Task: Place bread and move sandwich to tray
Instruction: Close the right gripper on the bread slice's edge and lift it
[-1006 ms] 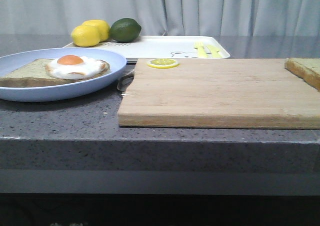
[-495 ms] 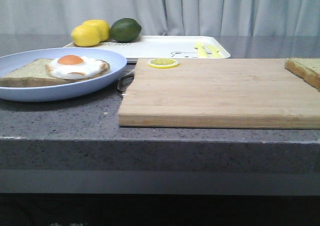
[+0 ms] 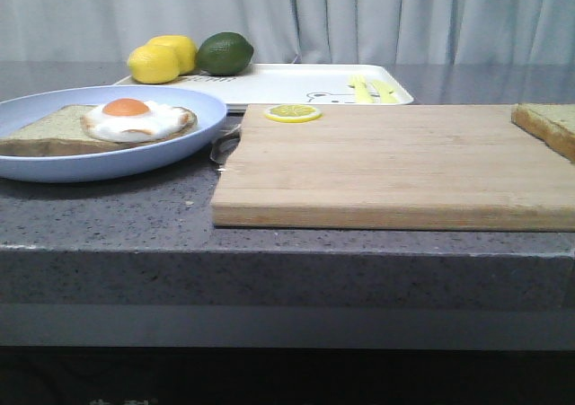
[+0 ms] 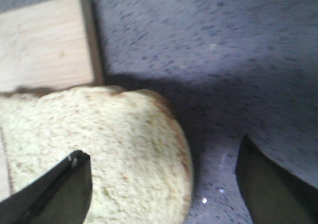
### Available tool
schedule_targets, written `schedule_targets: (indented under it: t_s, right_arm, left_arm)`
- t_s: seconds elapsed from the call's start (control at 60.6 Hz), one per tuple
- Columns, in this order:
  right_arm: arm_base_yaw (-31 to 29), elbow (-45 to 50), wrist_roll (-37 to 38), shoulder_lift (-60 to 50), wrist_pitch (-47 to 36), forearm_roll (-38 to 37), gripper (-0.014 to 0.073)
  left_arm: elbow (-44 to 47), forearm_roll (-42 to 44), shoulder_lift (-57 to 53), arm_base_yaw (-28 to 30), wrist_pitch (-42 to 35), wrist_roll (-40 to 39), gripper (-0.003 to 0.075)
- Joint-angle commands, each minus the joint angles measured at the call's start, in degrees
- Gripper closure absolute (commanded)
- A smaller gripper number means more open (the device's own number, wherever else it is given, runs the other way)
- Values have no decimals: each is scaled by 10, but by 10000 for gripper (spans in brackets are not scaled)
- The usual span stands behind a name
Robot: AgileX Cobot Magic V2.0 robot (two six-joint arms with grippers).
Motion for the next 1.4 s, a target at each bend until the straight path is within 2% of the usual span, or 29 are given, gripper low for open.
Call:
schedule_targets:
  t_s: [0.0, 0.528, 0.858, 1.171, 1.287, 1.386]
  right_arm:
    - [-5, -46, -47, 13, 54, 51, -9]
    - [-4, -64, -68, 56, 94, 60, -9]
    - [-4, -12, -68, 56, 94, 60, -9]
    - [4, -11, -68, 56, 94, 63, 1]
    - [7, -11, -60, 55, 94, 63, 118]
    - [7, -11, -51, 53, 94, 63, 347]
  left_arm:
    - [-17, -1, 7, 0, -48, -7, 29]
    - [-17, -1, 7, 0, -48, -7, 29]
    - [-17, -1, 7, 0, -48, -7, 28]
    - [-17, -1, 7, 0, -48, -7, 29]
    - [-17, -1, 7, 0, -48, -7, 28]
    - [-17, -1, 7, 0, -48, -7, 28]
